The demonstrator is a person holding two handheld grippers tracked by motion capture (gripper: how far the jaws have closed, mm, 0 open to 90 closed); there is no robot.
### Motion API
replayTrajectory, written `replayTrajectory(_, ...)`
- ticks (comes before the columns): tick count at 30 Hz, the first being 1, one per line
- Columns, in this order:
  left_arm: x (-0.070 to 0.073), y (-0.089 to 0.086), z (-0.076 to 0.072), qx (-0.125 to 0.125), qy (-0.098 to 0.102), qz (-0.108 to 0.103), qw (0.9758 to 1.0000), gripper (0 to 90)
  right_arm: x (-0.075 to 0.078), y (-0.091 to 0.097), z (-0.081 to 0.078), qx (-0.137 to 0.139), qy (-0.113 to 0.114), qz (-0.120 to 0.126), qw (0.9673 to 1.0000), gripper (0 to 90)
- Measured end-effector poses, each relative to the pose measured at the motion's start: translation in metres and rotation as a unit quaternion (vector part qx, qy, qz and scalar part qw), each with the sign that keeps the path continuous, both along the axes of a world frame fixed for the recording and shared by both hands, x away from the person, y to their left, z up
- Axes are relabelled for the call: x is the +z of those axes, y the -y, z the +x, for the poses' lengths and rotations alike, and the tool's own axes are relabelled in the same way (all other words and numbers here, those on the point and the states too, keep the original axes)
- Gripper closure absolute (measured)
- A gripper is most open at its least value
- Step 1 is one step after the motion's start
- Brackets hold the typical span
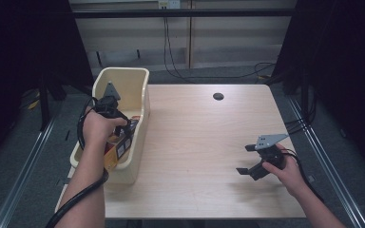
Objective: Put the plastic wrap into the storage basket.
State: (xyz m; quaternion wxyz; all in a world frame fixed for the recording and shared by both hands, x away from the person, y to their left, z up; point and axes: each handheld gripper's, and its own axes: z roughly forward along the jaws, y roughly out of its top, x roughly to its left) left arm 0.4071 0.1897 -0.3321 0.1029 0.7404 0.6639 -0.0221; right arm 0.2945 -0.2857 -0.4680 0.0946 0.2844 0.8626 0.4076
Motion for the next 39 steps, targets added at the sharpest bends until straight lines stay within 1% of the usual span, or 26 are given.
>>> replayTrajectory(1,0.008,-0.001,0.000,0.008,0.024,-0.013,0.9996,38.1,0.000,0.000,0.000,0.001,-0.001,0.000,1.0000,2.0)
replayTrajectory(2,0.012,-0.001,0.000,0.006,0.028,-0.011,0.9995,38.2,0.000,0.000,0.000,0.000,-0.001,-0.001,1.0000,2.0)
replayTrajectory(3,0.012,-0.001,0.000,0.006,0.028,-0.011,0.9995,38.2,0.000,0.000,0.000,0.001,-0.002,-0.001,1.0000,2.1)
replayTrajectory(4,0.019,-0.001,-0.001,0.008,0.036,-0.026,0.9990,37.8,0.000,0.000,0.000,0.000,-0.002,-0.001,1.0000,2.1)
replayTrajectory(5,0.019,-0.001,-0.001,0.008,0.036,-0.026,0.9990,37.3,0.000,0.000,0.000,0.000,-0.002,-0.001,1.0000,2.1)
replayTrajectory(6,0.025,0.002,-0.001,0.002,0.046,-0.032,0.9984,36.6,0.000,-0.001,0.000,0.001,-0.001,-0.001,1.0000,2.1)
replayTrajectory(7,0.027,0.004,-0.001,0.002,0.051,-0.032,0.9982,35.4,0.000,-0.001,0.000,0.001,0.000,-0.001,1.0000,2.1)
replayTrajectory(9,0.030,0.007,0.000,-0.002,0.052,-0.042,0.9978,33.6,0.000,-0.001,0.000,0.000,-0.001,0.000,1.0000,2.1)
replayTrajectory(10,0.030,0.007,0.000,-0.002,0.052,-0.042,0.9978,33.3,0.001,-0.001,0.000,0.000,0.000,-0.001,1.0000,2.1)
replayTrajectory(11,0.033,0.011,0.000,-0.005,0.059,-0.045,0.9972,32.5,0.001,-0.001,-0.001,0.001,-0.001,0.000,1.0000,2.1)
replayTrajectory(13,0.035,0.012,0.001,-0.009,0.062,-0.047,0.9969,31.5,0.000,0.000,-0.001,0.001,-0.001,-0.002,1.0000,2.1)
replayTrajectory(14,0.038,0.017,0.001,-0.013,0.072,-0.054,0.9958,31.0,0.001,0.001,-0.002,-0.002,0.002,-0.005,1.0000,2.0)
replayTrajectory(15,0.039,0.019,0.001,-0.015,0.075,-0.058,0.9954,30.1,0.001,0.001,-0.002,-0.002,0.000,-0.004,1.0000,2.1)
replayTrajectory(20,0.044,0.033,0.002,-0.036,0.091,-0.070,0.9928,26.1,0.002,0.003,-0.004,-0.004,0.003,-0.003,1.0000,2.1)
replayTrajectory(23,0.046,0.043,0.001,-0.050,0.093,-0.077,0.9915,23.2,0.003,0.004,-0.004,-0.006,0.003,-0.002,1.0000,2.1)
replayTrajectory(24,0.046,0.043,0.001,-0.050,0.093,-0.077,0.9915,22.9,0.003,0.004,-0.004,-0.006,0.002,-0.001,1.0000,2.1)
replayTrajectory(25,0.048,0.049,0.001,-0.062,0.102,-0.077,0.9899,22.6,0.003,0.004,-0.004,-0.007,0.003,-0.001,1.0000,2.1)
replayTrajectory(26,0.048,0.049,0.001,-0.062,0.102,-0.077,0.9899,22.4,0.003,0.004,-0.004,-0.006,0.002,0.000,1.0000,2.1)
replayTrajectory(27,0.050,0.052,0.001,-0.067,0.108,-0.079,0.9887,22.2,0.003,0.004,-0.005,-0.008,0.003,-0.001,1.0000,2.1)
replayTrajectory(30,0.051,0.062,0.000,-0.081,0.113,-0.084,0.9867,20.1,0.003,0.003,-0.005,-0.004,0.001,-0.001,1.0000,2.0)
replayTrajectory(32,0.051,0.069,0.000,-0.087,0.115,-0.088,0.9857,18.8,0.003,0.003,-0.005,-0.004,0.002,0.000,1.0000,2.1)
replayTrajectory(33,0.050,0.072,0.000,-0.090,0.117,-0.088,0.9851,16.7,0.003,0.004,-0.005,-0.005,0.003,0.000,1.0000,2.1)
replayTrajectory(34,0.049,0.075,0.000,-0.097,0.117,-0.089,0.9844,16.7,0.003,0.004,-0.005,-0.005,0.003,0.000,1.0000,2.1)
replayTrajectory(35,0.048,0.081,0.000,-0.099,0.121,-0.090,0.9835,14.6,0.003,0.004,-0.005,-0.006,0.004,0.000,1.0000,2.1)
replayTrajectory(36,0.048,0.081,0.000,-0.099,0.121,-0.090,0.9835,14.2,0.003,0.004,-0.005,-0.006,0.004,0.000,1.0000,2.1)
replayTrajectory(39,0.044,0.087,0.000,-0.107,0.126,-0.094,0.9817,13.4,0.003,0.004,-0.005,-0.005,0.004,0.002,1.0000,2.1)
